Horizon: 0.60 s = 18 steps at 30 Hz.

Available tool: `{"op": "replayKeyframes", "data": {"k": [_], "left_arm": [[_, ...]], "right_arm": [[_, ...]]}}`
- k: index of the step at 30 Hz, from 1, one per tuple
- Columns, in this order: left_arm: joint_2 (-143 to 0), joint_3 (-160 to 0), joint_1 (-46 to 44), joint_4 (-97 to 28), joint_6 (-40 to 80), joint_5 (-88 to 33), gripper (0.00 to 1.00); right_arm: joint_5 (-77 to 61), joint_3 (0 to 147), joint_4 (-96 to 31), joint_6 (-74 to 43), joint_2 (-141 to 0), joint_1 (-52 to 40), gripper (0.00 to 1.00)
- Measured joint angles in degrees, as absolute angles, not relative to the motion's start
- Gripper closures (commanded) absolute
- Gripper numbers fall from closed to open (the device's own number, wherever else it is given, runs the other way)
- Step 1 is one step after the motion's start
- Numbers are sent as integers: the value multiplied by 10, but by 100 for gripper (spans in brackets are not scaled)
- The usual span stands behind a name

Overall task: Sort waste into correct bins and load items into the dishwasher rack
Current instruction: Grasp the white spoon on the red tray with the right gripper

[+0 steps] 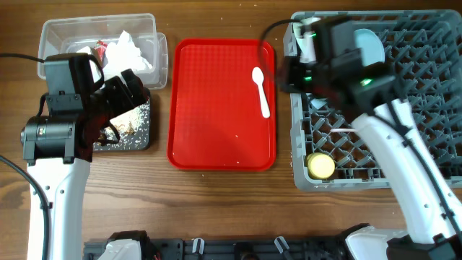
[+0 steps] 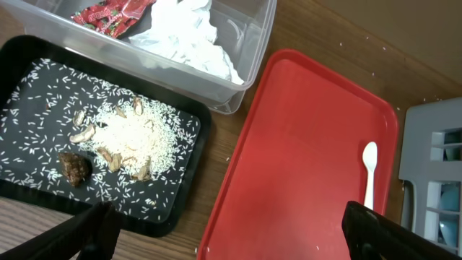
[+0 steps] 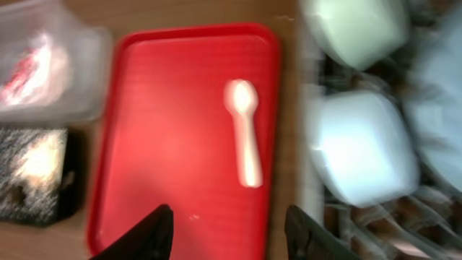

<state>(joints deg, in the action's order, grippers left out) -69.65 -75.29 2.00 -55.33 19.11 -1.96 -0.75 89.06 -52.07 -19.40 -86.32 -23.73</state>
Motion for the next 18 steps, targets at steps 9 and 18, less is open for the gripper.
{"op": "replayKeyframes", "data": {"k": [9, 18], "left_arm": [[-697, -753, 20, -555, 191, -20, 0], [-697, -753, 20, -555, 191, -20, 0]], "right_arm": [[88, 902, -383, -101, -1173, -294, 40], [71, 911, -357, -87, -1260, -261, 60]]}}
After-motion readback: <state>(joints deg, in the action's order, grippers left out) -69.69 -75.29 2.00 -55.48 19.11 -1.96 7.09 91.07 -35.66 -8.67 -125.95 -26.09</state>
